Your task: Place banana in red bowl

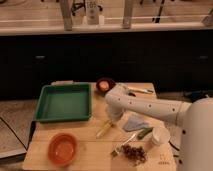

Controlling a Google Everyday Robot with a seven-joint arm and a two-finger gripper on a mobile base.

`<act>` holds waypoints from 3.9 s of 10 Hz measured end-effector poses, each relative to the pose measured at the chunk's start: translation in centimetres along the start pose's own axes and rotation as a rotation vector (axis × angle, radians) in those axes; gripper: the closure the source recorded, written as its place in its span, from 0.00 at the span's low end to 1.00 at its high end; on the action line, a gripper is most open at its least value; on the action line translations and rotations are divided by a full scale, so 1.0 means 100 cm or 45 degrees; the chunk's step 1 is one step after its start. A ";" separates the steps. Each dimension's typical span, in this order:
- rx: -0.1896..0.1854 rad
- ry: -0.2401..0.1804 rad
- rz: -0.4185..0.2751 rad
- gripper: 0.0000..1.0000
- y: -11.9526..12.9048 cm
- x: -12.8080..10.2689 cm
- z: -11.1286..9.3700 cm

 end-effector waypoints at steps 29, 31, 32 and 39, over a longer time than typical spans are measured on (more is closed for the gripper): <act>0.016 0.085 -0.578 1.00 -0.069 -0.145 -0.100; 0.019 0.082 -0.619 1.00 -0.073 -0.155 -0.102; 0.020 0.080 -0.652 1.00 -0.078 -0.164 -0.104; -0.005 0.059 -0.828 1.00 -0.092 -0.203 -0.105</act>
